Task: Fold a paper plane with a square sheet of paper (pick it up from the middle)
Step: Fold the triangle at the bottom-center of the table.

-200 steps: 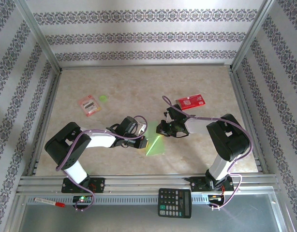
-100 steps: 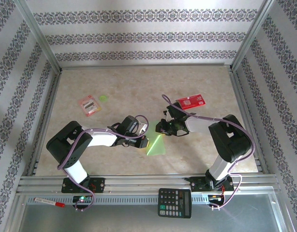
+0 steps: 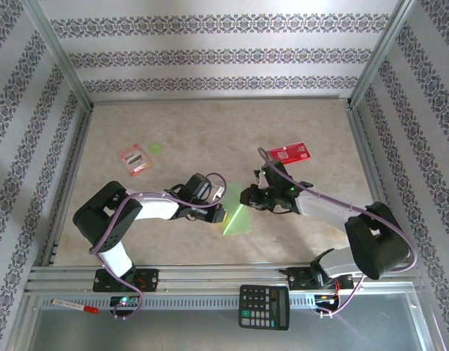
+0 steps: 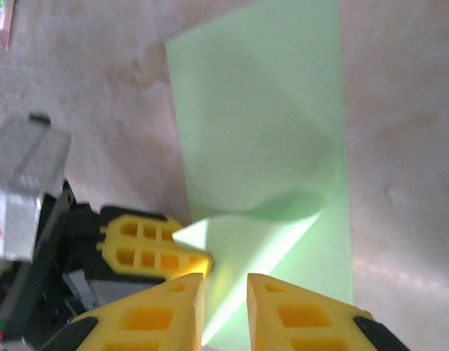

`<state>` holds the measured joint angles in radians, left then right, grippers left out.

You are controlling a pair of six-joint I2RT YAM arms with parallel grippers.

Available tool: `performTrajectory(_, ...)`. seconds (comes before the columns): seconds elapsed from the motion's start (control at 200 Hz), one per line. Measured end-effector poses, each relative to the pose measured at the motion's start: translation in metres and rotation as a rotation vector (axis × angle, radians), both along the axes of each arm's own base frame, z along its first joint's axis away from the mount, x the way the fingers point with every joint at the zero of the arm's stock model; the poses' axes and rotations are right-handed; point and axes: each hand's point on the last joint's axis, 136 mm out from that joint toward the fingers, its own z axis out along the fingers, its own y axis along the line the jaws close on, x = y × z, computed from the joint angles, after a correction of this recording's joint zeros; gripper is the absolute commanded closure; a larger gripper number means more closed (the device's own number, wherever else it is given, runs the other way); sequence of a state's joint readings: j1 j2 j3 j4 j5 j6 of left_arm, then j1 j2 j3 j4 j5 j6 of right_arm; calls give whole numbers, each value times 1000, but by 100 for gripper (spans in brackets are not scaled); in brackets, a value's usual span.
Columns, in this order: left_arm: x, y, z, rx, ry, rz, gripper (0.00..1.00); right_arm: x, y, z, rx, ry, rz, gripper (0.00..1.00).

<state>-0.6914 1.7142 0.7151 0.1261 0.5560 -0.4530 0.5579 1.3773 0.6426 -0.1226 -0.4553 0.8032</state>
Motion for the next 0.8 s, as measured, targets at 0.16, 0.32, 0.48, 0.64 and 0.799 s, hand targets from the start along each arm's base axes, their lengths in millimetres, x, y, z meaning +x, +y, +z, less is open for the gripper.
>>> performTrajectory(0.16,0,-1,0,-1,11,-4,100,-34,10,-13,7,36,28,83)
performTrajectory(0.32,0,-2,0,3,24,1,100,-54,13,-31,3,76,20,87)
performTrajectory(0.48,0,-2,1,4,34,5,100,-51,11,-40,-12,76,-14,89)
performTrajectory(0.64,1,-3,2,7,44,10,100,-50,8,-50,-34,85,-24,91)
performTrajectory(0.799,0,-3,2,14,54,13,100,-51,6,-55,-43,91,-26,91)
